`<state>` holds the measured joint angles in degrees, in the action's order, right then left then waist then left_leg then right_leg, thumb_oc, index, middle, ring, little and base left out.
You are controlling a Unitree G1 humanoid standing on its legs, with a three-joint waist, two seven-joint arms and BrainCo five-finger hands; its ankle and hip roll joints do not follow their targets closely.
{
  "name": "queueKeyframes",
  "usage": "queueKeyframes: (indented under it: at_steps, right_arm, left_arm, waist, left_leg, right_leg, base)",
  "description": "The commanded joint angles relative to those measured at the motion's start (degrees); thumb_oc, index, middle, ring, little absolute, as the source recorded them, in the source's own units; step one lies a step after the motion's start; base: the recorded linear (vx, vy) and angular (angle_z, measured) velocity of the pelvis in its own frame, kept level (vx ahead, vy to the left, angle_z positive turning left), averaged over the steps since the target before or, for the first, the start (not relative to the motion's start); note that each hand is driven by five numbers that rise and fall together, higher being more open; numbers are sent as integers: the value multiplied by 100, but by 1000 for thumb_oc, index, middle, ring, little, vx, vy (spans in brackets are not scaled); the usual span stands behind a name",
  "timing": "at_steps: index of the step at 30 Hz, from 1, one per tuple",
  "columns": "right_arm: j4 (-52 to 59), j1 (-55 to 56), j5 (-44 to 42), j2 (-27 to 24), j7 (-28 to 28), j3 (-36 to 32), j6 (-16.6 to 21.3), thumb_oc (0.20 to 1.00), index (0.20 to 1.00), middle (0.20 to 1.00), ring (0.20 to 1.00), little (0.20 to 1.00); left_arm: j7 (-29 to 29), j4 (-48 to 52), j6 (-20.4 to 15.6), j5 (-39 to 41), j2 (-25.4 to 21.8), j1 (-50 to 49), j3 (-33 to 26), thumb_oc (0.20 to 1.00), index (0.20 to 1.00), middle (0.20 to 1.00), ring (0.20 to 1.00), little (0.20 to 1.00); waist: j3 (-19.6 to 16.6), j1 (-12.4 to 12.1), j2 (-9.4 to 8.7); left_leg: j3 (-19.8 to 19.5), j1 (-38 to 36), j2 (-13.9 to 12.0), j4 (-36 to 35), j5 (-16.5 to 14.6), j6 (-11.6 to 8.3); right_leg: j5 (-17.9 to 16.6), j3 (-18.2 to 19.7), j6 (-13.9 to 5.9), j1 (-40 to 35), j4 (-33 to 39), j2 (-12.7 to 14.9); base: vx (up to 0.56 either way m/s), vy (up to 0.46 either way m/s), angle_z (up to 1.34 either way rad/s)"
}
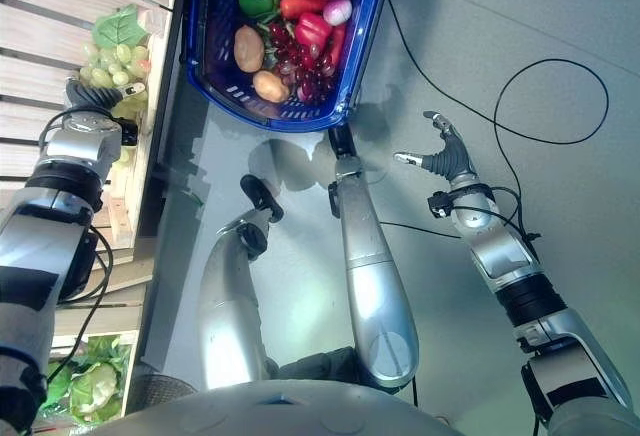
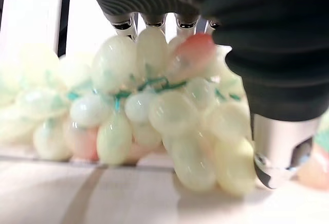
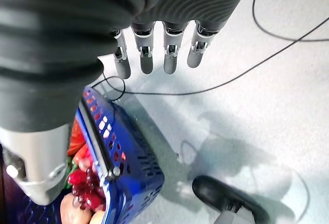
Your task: Pick up fruits and vegetables into the basket
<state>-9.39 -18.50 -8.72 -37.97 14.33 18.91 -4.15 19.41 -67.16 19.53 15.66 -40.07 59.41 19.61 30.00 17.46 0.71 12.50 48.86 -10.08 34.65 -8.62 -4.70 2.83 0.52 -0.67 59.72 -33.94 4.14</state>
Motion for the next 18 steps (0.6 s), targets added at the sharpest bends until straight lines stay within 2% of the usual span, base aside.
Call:
queueKeyframes:
  at_steps: [1, 5, 6, 7, 8, 18]
  right_arm:
    - [10, 37, -168, -57, -27, 107, 243, 1000, 1000, 1000, 1000, 1000]
    - [-83, -25, -219, -64, -40, 172, 323, 1000, 1000, 1000, 1000, 1000]
    - [-104, -37, -227, -61, -25, 202, 340, 1000, 1000, 1000, 1000, 1000]
    - [-116, -46, -250, -66, -22, 221, 367, 1000, 1000, 1000, 1000, 1000]
    - [-115, -57, -266, -64, -14, 242, 379, 1000, 1000, 1000, 1000, 1000]
    - [-117, -45, -355, -9, 76, 287, 435, 1000, 1000, 1000, 1000, 1000]
  left_arm:
    - [-913, -600, 401, -89, 395, -492, 235, 1000, 1000, 1000, 1000, 1000]
    - [-715, -812, 574, -325, 438, -396, 333, 1000, 1000, 1000, 1000, 1000]
    - [-655, -824, 587, -292, 450, -389, 361, 884, 884, 884, 884, 884]
    - [-577, -825, 570, -235, 466, -396, 369, 316, 316, 316, 316, 316]
    - [-497, -824, 536, -239, 499, -395, 374, 200, 200, 200, 200, 200]
    - [-55, -673, 156, -270, 623, -377, 403, 200, 200, 200, 200, 200]
  waist:
    - [-20, 153, -188]
    - [-20, 181, -213]
    - [-20, 182, -218]
    - [-20, 181, -227]
    - [-20, 184, -234]
    - [-20, 160, -285]
  left_leg:
    - [238, 158, -15, 198, -314, 160]
    - [248, 184, -29, 198, -309, 146]
    - [249, 183, -31, 196, -308, 144]
    - [243, 191, -29, 198, -310, 145]
    - [241, 192, -32, 194, -312, 145]
    - [228, 156, -23, 110, -288, 132]
  right_leg:
    - [479, 42, -201, -122, -194, -41]
    - [462, 51, -193, -87, -185, -60]
    - [457, 53, -191, -88, -179, -62]
    - [453, 56, -189, -80, -180, -69]
    - [456, 58, -192, -77, -181, -72]
    - [412, 12, -208, -125, -92, -69]
  base:
    - [-5, -5, -5]
    - [-5, -8, -4]
    - [0, 0, 0]
    - [0, 0, 0]
    - [0, 0, 0]
    - [-7, -17, 2]
